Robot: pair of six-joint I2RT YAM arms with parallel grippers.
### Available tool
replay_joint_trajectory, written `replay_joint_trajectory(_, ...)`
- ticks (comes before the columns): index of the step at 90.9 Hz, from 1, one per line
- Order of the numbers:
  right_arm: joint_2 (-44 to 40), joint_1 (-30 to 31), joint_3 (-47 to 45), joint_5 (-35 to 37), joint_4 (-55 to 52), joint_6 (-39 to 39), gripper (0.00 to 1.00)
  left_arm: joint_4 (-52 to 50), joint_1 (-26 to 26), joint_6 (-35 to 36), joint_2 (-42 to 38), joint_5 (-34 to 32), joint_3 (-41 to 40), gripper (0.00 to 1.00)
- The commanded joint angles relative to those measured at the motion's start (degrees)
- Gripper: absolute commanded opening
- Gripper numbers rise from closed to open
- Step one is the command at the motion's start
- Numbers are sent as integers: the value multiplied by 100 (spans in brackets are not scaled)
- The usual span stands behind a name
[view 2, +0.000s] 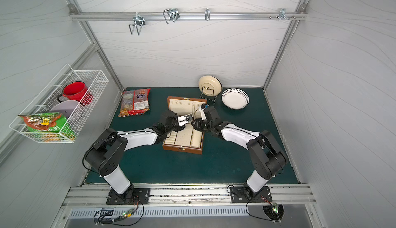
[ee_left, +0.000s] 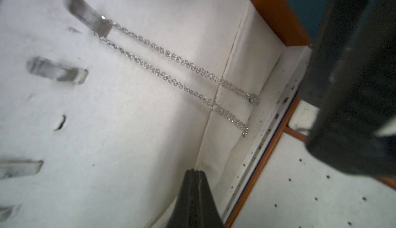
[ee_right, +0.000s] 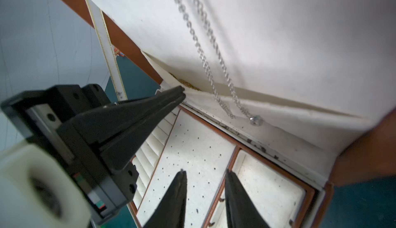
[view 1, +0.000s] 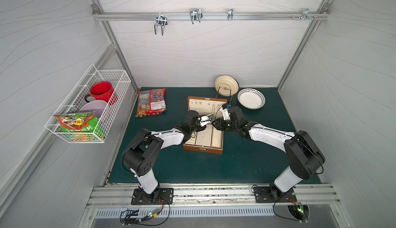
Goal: Put jewelry chain into jewelry box
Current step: Open the storage slot of the jewelry box, then adjust the necklace in the storage slot.
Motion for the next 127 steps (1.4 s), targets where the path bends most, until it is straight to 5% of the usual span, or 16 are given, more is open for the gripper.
replay_joint_trajectory(1, 248, -57, 246, 25, -146, -176, 35, 129, -43, -85, -122, 10, -3, 0)
replay_joint_trajectory(64, 1135, -94, 693, 317, 222, -49, 29, 97, -83, -111, -103, 2, -5, 0)
replay_joint_trajectory(127, 1073, 400, -519, 1381, 2569, -216, 30, 55, -93, -146, -204, -25, -70, 0)
